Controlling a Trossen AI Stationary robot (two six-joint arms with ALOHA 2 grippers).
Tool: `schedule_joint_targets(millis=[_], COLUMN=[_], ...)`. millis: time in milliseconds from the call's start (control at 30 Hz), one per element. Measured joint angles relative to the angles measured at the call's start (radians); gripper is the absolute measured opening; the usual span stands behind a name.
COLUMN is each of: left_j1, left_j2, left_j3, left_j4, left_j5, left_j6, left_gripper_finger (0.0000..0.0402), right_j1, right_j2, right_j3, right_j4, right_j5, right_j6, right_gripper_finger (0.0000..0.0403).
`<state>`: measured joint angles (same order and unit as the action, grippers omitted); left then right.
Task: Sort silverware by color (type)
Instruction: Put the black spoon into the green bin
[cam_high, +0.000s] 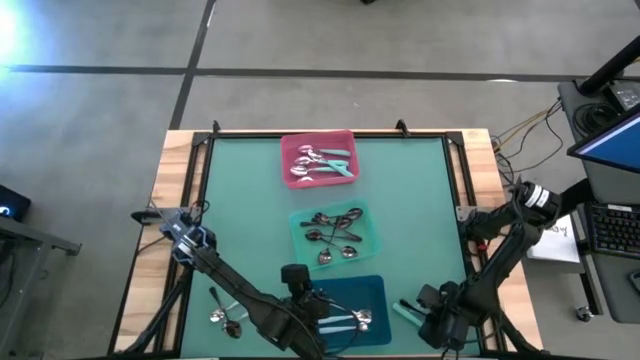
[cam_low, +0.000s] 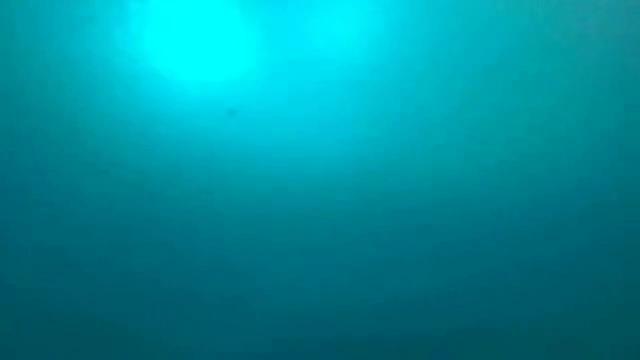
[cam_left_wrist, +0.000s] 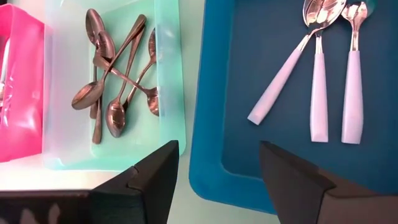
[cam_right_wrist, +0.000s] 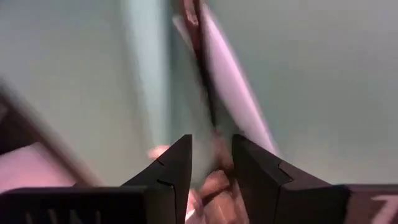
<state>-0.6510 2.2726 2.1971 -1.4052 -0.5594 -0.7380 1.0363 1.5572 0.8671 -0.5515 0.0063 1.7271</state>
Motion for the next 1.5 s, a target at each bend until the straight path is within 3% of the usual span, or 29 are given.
schedule_joint_targets(millis=[267, 567, 800, 967, 1267, 1500], left_j1=[0.000, -0.006, -0.029, -0.060, -0.143, -0.180], left_j2=[-0.001, -0.002, -0.005, -0.007, -0.008, -0.012], left_j3=[0.000, 0.000, 0.038, 0.046, -0.002, -0.065], left_j4=[-0.004, -0.031, -0.108, -0.166, -0.166, -0.166], left_j5=[0.000, 0.018, 0.026, 0.066, 0.238, 0.322], left_j6=[-0.004, -0.033, -0.086, -0.169, -0.297, -0.412], left_gripper_finger=[0.0196, 0.0172, 0.0169, 0.0168, 0.0168, 0.0168], right_j1=[-0.002, -0.002, -0.002, -0.006, -0.115, -0.265], right_j2=[0.029, 0.041, 0.006, -0.039, -0.118, -0.163], right_j3=[0.001, -0.001, -0.004, 0.002, 0.060, 0.133], right_j4=[-0.020, -0.033, -0.030, -0.044, -0.047, -0.081], right_j5=[0.016, 0.018, 0.022, 0.126, 0.249, 0.258], right_j6=[-0.024, -0.054, -0.075, -0.109, -0.369, -0.655], right_gripper_finger=[0.0102, 0.0021, 0.0011, 0.0010, 0.0009, 0.0009])
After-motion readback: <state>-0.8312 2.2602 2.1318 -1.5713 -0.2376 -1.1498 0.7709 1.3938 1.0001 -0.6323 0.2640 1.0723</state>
